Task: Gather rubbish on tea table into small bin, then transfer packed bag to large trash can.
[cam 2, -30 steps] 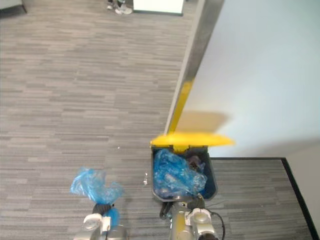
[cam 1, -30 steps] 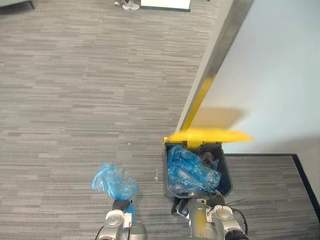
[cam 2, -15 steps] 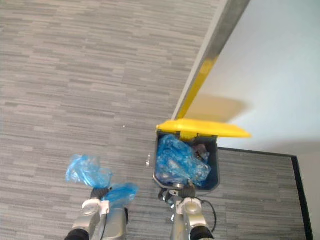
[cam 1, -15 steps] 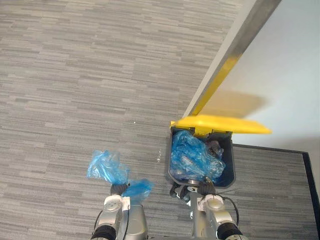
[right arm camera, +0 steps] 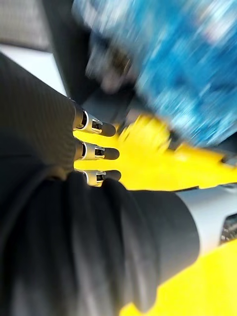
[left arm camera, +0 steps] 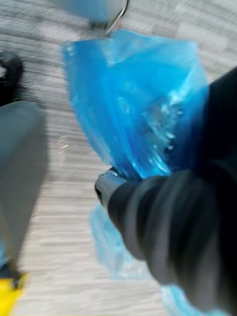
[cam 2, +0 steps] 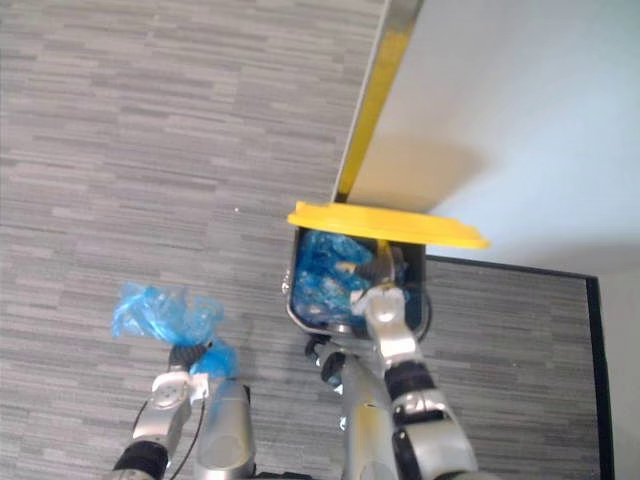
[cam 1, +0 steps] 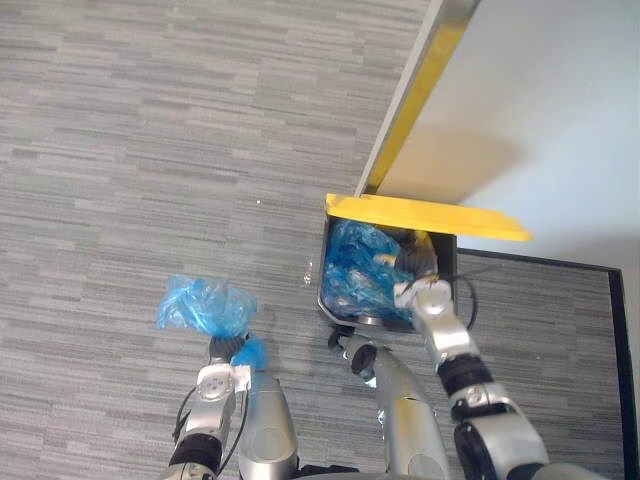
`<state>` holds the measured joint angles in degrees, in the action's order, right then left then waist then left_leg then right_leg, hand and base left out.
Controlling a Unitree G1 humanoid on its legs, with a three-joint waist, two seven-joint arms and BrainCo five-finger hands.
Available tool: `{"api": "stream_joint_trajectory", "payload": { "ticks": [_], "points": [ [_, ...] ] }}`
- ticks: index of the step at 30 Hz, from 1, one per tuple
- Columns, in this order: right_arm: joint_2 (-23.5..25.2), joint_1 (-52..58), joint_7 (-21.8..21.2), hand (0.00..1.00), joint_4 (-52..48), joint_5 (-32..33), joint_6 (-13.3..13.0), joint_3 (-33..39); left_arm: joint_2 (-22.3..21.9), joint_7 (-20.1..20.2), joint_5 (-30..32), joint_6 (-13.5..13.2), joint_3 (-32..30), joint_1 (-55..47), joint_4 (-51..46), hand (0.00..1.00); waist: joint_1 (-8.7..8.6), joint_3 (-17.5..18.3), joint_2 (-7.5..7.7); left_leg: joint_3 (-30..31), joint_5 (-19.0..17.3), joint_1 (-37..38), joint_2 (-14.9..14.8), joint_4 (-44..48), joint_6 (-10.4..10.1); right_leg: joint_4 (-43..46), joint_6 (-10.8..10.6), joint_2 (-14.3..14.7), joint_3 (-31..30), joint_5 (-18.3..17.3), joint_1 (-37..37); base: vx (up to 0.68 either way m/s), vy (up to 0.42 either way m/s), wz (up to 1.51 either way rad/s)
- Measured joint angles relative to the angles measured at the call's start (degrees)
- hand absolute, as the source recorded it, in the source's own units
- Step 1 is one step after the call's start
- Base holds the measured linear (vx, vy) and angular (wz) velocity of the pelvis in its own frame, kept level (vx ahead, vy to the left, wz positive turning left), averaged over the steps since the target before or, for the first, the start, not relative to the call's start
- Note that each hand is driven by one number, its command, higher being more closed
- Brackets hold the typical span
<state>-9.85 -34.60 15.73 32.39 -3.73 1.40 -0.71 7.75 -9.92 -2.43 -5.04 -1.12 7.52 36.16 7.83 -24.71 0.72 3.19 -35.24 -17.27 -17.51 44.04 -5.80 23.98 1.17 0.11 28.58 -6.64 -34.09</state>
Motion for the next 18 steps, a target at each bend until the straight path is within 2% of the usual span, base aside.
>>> {"api": "stream_joint_trajectory", "payload": {
  "ticks": [1, 2, 3, 4, 5, 6, 7, 8, 9, 10, 11, 14, 18],
  "points": [
    [-0.89, -1.75, 0.2, 0.0, 0.01, 0.27, 0.11, -0.01, 0.04, 0.04, -0.07, -0.43, 0.85, 0.44, -0.9, 1.0, -0.06, -0.18, 0.32, 1.07, 0.0, -0.6, 0.03, -0.6, -0.01, -1.06, -0.21, 0.37, 0.75, 0.1, 0.01, -0.07, -0.199, 0.09],
    [-1.71, -4.12, 0.28, 0.0, 0.24, 0.57, 0.15, -0.02, 0.43, 0.03, -0.13, -1.0, 1.74, 0.93, -2.45, 1.0, -0.02, -0.73, 1.35, 1.53, 0.11, -0.67, 0.24, -1.97, 0.19, -3.26, -1.21, 1.13, 0.95, 0.47, 0.25, -0.06, -0.149, 0.07],
    [-1.87, -4.94, 0.3, 0.0, 0.25, 0.71, 0.15, -0.02, 0.67, 0.04, -0.14, -1.11, 2.29, 1.0, -3.0, 1.0, 0.09, -0.88, 1.64, 1.87, 0.26, -0.81, 0.35, -2.53, 0.5, -3.92, -2.54, 1.22, 1.44, 0.06, 0.31, -0.05, -0.224, 0.03],
    [-3.52, -8.06, 0.63, 0.0, 0.65, 1.61, 0.34, 0.11, 0.47, 0.18, -0.26, -1.83, 3.37, 1.7, -3.94, 1.0, 0.88, -2.28, 0.21, 1.95, 1.69, -0.95, -2.58, -2.92, -0.75, 15.01, 4.1, -0.73, -3.15, -2.12, -4.1, 0.0, -0.154, 0.42],
    [-4.42, -9.23, 0.82, 0.0, 2.08, 1.64, 0.21, 0.03, 0.45, 0.11, -0.62, -1.97, 3.43, 1.57, -4.93, 1.0, -0.56, -2.61, 1.42, 2.61, 3.24, -1.21, -0.99, -1.81, -1.53, 17.96, 4.63, -1.32, -11.96, -3.84, -3.25, 0.01, -0.292, 0.37],
    [-4.84, -12.78, 0.9, 0.0, 4.81, 1.69, 0.15, -0.24, 0.54, 0.02, -1.62, -2.27, 3.21, 1.53, -6.38, 1.0, 0.42, -3.23, 1.49, 3.8, 4.37, -2.26, -1.27, -0.78, -3.98, 15.29, 3.19, -0.51, -10.71, -3.88, -2.59, 0.02, -0.156, 0.25],
    [-4.94, -13.88, 0.9, 0.0, 5.26, 1.71, 0.18, -0.2, 0.76, 0.11, -1.88, -2.31, 3.47, 1.74, -6.36, 1.0, 0.75, -3.21, 1.43, 3.41, 4.47, -3.24, -1.01, -0.15, -3.81, 13.21, 3.0, -0.16, -9.79, -3.15, -2.42, -0.01, -0.16, -0.15],
    [-5.38, -15.53, 1.05, 0.0, 6.26, 2.01, 0.16, -0.01, 1.12, 0.08, -2.38, -2.22, 4.42, 1.7, -6.3, 1.0, 0.83, -3.23, 1.46, 2.16, 4.84, -4.4, 0.47, 0.27, -3.05, 9.47, 3.24, -0.13, -7.36, -0.59, -1.54, -0.03, -0.065, -0.05],
    [-6.13, -16.47, 1.22, 0.0, 7.4, 2.32, 0.19, 0.14, 1.29, 0.1, -2.81, -2.2, 5.57, 1.76, -6.96, 1.0, 0.96, -3.37, 1.74, 2.01, 5.3, -4.31, 1.61, -0.81, -2.5, 7.66, 4.33, -0.02, -6.64, 0.79, -0.95, -0.03, -0.079, 0.14],
    [-6.88, -16.68, 1.27, 0.0, 7.72, 2.62, 0.22, 0.24, 1.31, 0.08, -3.37, -2.2, 6.68, 1.59, -8.39, 1.0, 0.94, -3.41, 1.79, 1.82, 5.77, -3.79, 1.69, -1.99, -3.29, 7.35, 4.46, -0.26, -6.71, 0.93, -0.71, -0.04, -0.068, 0.15],
    [-7.15, -17.25, 1.24, 0.0, 8.86, 2.69, 0.23, 0.21, 1.46, 0.13, -4.17, -2.27, 7.45, 1.37, -10.37, 1.0, 0.92, -3.41, 1.79, 1.84, 6.23, -3.41, 1.85, -2.43, -3.21, 6.19, 4.67, -0.24, -6.33, 1.56, 0.13, -0.03, -0.023, 0.09],
    [-8.5, -17.53, 1.27, 0.0, 9.68, 3.91, 0.24, 0.24, 2.53, 0.13, -5.19, -2.76, 9.27, 1.21, -13.82, 1.0, 0.77, -3.39, 1.81, 2.12, 7.26, -3.43, 2.05, -3.49, -3.31, 3.3, 4.37, -0.13, -5.82, 3.38, 1.45, -0.07, 0.013, 0.1],
    [-9.43, -18.7, 1.35, 0.0, 11.4, 4.88, 0.26, 0.23, 4.68, 0.18, -7.23, -3.65, 11.51, 1.77, -18.87, 1.0, 0.53, -3.38, 1.83, 2.23, 8.27, -4.15, 2.6, -4.03, -3.53, -0.99, 2.9, -0.09, -5.7, 6.36, 2.86, -0.11, 0.063, 0.07]
  ]
}}
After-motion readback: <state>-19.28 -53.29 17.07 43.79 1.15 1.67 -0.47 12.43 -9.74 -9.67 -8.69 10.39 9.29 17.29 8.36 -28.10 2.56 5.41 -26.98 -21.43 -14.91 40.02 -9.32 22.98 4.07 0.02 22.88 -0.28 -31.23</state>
